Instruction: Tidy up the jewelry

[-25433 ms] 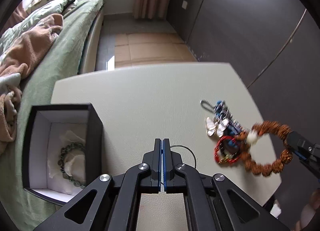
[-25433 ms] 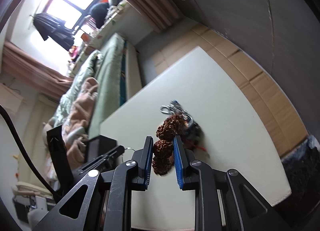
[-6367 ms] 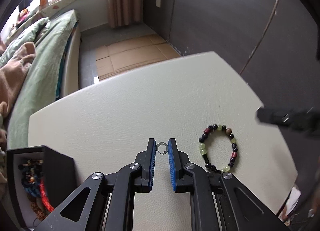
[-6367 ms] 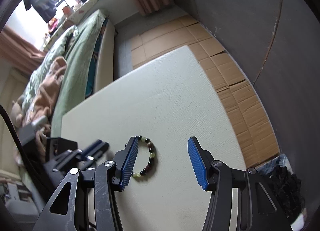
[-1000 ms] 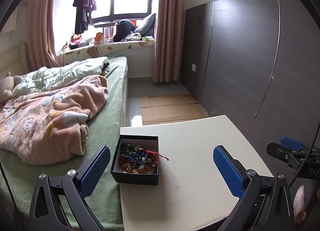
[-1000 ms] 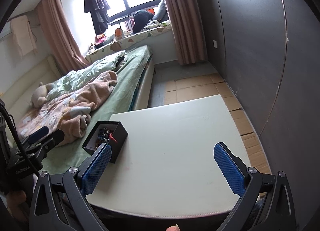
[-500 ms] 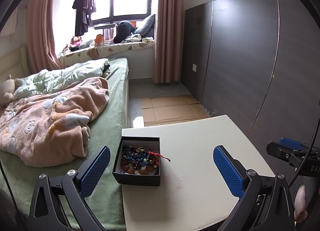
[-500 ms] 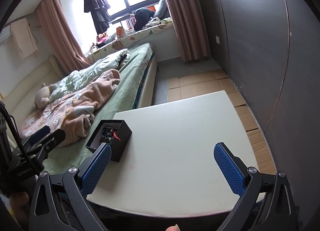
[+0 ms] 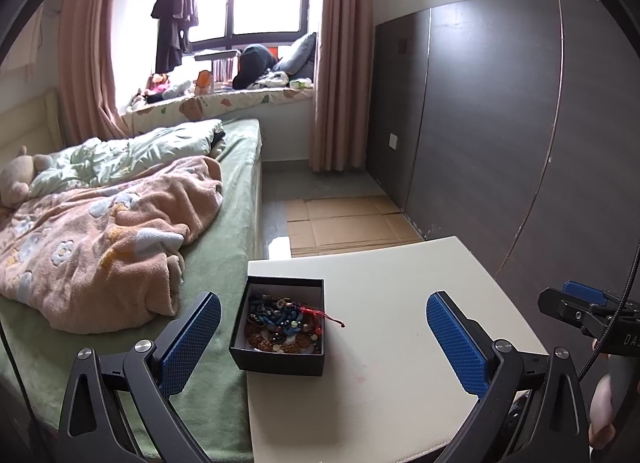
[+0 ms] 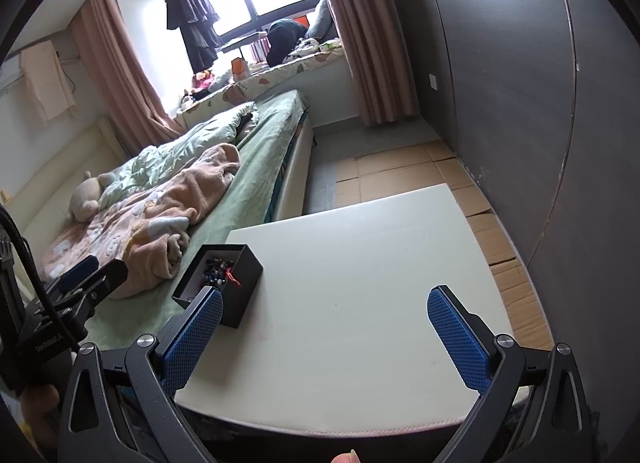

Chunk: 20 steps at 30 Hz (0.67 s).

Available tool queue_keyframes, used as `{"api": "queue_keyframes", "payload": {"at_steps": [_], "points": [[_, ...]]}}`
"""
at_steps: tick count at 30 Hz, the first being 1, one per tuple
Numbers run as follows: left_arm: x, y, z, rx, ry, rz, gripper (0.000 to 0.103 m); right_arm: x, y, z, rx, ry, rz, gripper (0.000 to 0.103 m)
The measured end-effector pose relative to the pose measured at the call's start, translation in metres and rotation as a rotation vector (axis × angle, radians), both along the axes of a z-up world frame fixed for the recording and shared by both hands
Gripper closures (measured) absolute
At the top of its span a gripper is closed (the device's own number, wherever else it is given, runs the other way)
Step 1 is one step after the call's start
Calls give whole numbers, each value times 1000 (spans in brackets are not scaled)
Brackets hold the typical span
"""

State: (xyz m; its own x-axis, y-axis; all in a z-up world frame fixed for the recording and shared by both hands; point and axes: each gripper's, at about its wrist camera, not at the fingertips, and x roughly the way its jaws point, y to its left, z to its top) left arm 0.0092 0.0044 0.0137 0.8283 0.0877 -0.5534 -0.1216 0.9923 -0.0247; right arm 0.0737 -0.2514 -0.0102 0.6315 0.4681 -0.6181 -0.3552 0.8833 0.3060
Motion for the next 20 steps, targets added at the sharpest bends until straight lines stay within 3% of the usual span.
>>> {"api": "queue_keyframes", "payload": {"at_steps": [20], "points": [[1,-5,-3,11,9,-6,0,-1,2,0,-18,-3,5,0]]}}
